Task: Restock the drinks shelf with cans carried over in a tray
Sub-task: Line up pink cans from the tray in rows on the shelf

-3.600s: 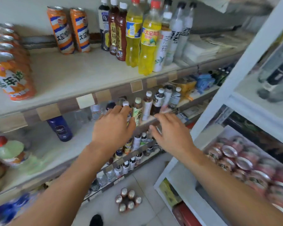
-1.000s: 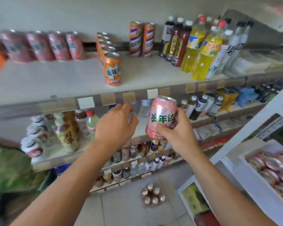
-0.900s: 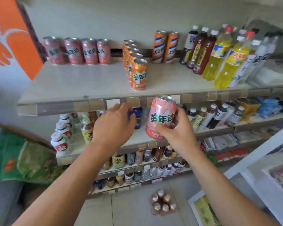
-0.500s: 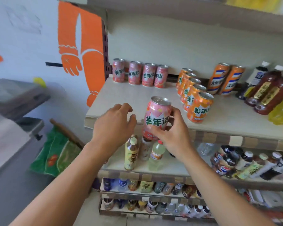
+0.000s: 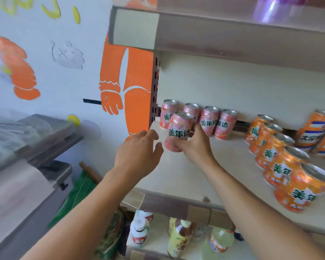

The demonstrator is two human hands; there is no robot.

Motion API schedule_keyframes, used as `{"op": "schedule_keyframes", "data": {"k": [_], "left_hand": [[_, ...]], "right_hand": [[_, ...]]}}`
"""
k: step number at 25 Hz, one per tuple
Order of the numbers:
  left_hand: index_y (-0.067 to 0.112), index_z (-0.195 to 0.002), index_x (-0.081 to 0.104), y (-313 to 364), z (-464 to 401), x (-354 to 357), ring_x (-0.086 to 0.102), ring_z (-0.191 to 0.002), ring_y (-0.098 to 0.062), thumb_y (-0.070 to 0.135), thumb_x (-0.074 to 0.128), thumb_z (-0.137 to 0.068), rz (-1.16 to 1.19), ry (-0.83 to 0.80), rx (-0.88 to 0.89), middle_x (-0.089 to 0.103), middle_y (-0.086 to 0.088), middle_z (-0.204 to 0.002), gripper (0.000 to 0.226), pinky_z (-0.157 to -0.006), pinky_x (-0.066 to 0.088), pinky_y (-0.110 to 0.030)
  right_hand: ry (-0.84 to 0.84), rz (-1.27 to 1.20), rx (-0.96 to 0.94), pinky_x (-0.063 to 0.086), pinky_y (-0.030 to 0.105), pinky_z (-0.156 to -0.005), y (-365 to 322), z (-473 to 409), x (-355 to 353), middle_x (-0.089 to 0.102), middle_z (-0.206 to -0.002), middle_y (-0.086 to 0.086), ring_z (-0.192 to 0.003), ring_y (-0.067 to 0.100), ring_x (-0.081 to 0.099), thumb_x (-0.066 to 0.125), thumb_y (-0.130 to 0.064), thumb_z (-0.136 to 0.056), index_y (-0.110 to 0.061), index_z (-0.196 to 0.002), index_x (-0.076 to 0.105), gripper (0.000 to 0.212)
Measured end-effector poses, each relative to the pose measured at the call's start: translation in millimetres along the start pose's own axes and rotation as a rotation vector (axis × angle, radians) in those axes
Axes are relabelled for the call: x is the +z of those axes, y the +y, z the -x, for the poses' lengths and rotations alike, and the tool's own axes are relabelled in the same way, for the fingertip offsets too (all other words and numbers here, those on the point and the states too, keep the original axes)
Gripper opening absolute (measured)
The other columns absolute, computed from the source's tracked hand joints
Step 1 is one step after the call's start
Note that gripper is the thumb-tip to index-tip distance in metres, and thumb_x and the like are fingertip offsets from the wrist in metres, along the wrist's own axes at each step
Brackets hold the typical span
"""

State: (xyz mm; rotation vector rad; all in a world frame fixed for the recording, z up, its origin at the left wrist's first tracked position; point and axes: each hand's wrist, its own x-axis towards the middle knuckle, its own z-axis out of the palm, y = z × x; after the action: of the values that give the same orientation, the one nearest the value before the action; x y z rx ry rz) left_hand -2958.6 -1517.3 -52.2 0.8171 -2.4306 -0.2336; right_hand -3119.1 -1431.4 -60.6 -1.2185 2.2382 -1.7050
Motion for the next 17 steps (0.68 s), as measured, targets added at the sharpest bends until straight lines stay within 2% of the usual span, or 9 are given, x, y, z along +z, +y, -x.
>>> {"op": "schedule_keyframes", "data": {"k": [4,7,9,12,17], "left_hand": [[0.027,-0.120,0.053,-16,-35,16,0.061,-0.101,-0.023,0.044,0.042,-0.096,0.006,-0.030,0.023,0.061,0.005,-0.116,0.032,-0.076,0.051,-0.035],[0.027,-0.120,0.053,-23,-53,24,0.061,-0.103,-0.022,0.043,0.043,-0.096,0.026,-0.050,0.036,0.060,0.007,-0.117,0.031,-0.078,0.052,-0.036],[0.027,-0.120,0.053,-29,-63,28,0.060,-0.102,-0.022,0.043,0.043,-0.096,0.049,-0.063,0.043,0.060,0.008,-0.118,0.031,-0.078,0.052,-0.038],[0.027,-0.119,0.053,-37,-75,33,0.060,-0.101,-0.023,0.043,0.043,-0.096,0.061,-0.073,0.056,0.060,0.008,-0.117,0.030,-0.078,0.053,-0.040],[0.026,-0.120,0.053,-45,-84,38,0.059,-0.101,-0.023,0.042,0.043,-0.096,0.056,-0.081,0.082,0.060,0.006,-0.115,0.031,-0.077,0.051,-0.037]], "right_hand": [[0.015,0.076,0.023,0.041,0.004,-0.063,11,-41,28,0.059,-0.093,-0.022,-0.083,-0.012,0.056,0.085,-0.022,-0.068,-0.028,-0.106,0.051,0.052],[0.038,0.097,0.051,0.048,0.019,-0.070,22,-61,42,0.063,-0.094,-0.015,-0.086,0.001,0.062,0.085,-0.021,-0.066,-0.023,-0.105,0.053,0.051],[0.044,0.116,0.082,0.051,0.026,-0.072,30,-69,50,0.066,-0.095,-0.009,-0.087,0.006,0.064,0.084,-0.028,-0.062,-0.019,-0.103,0.056,0.050],[0.058,0.133,0.100,0.055,0.033,-0.076,39,-77,61,0.068,-0.098,-0.006,-0.091,0.009,0.065,0.077,-0.042,-0.054,-0.019,-0.106,0.058,0.061],[0.067,0.171,0.083,0.052,0.038,-0.084,40,-78,65,0.063,-0.106,-0.004,-0.099,0.014,0.060,0.082,-0.030,-0.062,-0.017,-0.111,0.052,0.058]]}}
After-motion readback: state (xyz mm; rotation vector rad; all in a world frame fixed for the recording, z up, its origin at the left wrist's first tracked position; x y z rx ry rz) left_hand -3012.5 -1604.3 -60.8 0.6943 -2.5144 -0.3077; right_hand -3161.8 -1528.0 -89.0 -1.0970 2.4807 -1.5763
